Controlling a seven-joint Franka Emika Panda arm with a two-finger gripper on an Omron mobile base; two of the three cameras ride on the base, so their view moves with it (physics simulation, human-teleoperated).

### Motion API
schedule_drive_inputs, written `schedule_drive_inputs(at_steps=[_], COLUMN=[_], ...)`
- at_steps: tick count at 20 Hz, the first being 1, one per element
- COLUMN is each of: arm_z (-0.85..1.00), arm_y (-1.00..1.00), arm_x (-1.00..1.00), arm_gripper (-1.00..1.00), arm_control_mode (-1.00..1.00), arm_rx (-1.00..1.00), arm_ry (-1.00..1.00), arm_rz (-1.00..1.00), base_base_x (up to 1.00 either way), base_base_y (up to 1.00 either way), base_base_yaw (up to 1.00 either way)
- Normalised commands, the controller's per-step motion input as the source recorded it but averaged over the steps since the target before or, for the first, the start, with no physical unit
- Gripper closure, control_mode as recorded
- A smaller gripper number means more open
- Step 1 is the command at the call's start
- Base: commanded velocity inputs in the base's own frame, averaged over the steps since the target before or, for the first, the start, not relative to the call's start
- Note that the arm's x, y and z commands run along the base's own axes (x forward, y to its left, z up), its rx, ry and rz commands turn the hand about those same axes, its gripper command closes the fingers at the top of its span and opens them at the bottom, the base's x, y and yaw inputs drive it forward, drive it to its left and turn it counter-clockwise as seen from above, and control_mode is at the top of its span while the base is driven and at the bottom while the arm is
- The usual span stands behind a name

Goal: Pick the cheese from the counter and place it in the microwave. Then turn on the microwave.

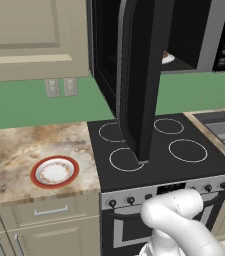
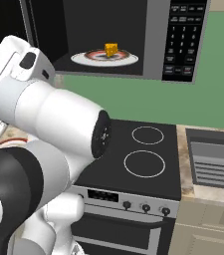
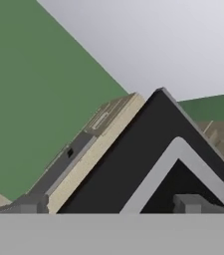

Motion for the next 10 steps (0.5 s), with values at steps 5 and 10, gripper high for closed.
schedule_drive_inputs(at_steps=[5, 10], arm_z=[0.00, 0.00], arm_y=[0.20, 0.23], arm_x=[-0.27, -0.26], arm_gripper=[-1.00, -1.00], arm_control_mode=[-1.00, -1.00], arm_rx=[0.00, 0.00], arm_ry=[0.00, 0.00], arm_rz=[0.09, 0.08], base_base_x=[0.00, 0.00], base_base_y=[0.00, 0.00], base_base_yaw=[0.00, 0.00])
